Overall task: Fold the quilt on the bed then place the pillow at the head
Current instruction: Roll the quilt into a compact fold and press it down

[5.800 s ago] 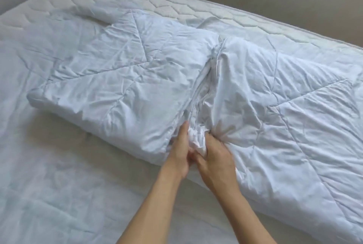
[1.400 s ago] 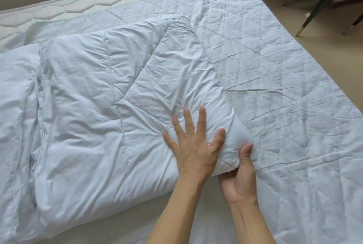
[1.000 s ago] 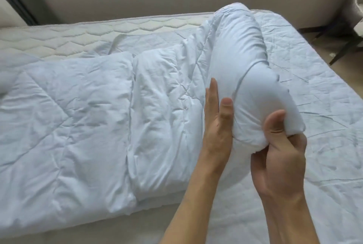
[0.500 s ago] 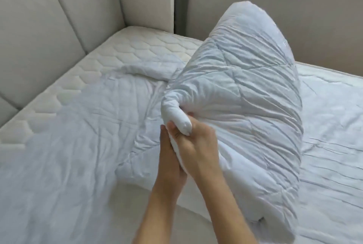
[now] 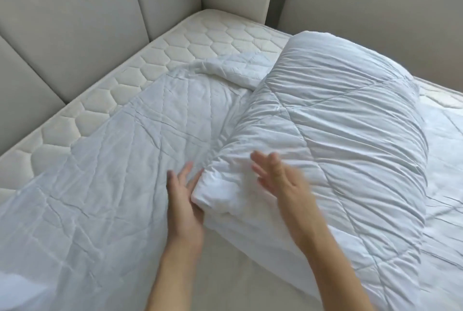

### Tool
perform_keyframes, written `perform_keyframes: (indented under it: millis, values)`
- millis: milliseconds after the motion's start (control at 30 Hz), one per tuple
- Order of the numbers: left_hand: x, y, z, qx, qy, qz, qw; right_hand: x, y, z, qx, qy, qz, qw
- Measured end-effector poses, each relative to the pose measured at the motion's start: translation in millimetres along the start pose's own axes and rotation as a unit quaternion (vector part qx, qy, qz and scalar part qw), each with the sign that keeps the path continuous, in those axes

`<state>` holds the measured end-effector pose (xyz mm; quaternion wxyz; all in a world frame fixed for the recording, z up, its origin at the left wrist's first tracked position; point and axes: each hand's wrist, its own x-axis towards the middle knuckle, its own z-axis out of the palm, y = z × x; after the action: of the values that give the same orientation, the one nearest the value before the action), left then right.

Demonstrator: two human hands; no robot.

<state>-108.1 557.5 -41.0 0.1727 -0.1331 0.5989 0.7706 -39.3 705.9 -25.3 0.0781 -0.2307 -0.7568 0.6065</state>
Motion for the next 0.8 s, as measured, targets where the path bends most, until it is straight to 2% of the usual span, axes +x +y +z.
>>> perform_keyframes:
  millis: [67,100,133,167,233,267,300,333,400,467,533,667,733,800]
  values:
    - [17,8,11,0.148,-0.032,0.075,0.986,-10,-1,-54,0.041,0.101,-0.047,0.993]
    - [24,13,21,0.239,-0.046,0.106,0.964,-13,1,-80,0.022,0.153,-0.066,0.986]
    - [28,20,37,0.343,-0.073,0.131,0.927,-16,5,-106,-0.012,0.197,-0.07,0.978]
    - [31,25,58,0.446,-0.092,0.168,0.874,-18,13,-130,-0.053,0.231,-0.058,0.97]
    - [33,25,101,0.563,-0.107,0.23,0.786,-17,34,-169,-0.132,0.258,-0.009,0.957]
    - [41,19,116,0.581,-0.113,0.227,0.774,-13,46,-183,-0.165,0.255,0.017,0.953]
    - [50,15,127,0.593,-0.114,0.197,0.773,-9,57,-192,-0.192,0.245,0.038,0.95]
    - [64,10,133,0.587,-0.109,0.157,0.787,-6,67,-197,-0.215,0.23,0.052,0.948]
    - [91,1,136,0.532,-0.109,0.056,0.838,-2,86,-201,-0.248,0.215,0.052,0.943]
    - [102,-3,133,0.489,-0.131,-0.009,0.862,1,97,-202,-0.255,0.22,0.04,0.941]
    - [102,0,132,0.465,-0.138,-0.009,0.875,4,100,-201,-0.267,0.229,0.031,0.936]
    - [97,26,130,0.382,-0.11,0.071,0.915,8,92,-193,-0.308,0.217,0.057,0.925]
    - [93,43,123,0.358,-0.1,0.117,0.921,14,82,-184,-0.343,0.196,0.08,0.915]
    - [96,42,110,0.36,-0.092,0.125,0.92,17,82,-172,-0.374,0.192,0.093,0.902]
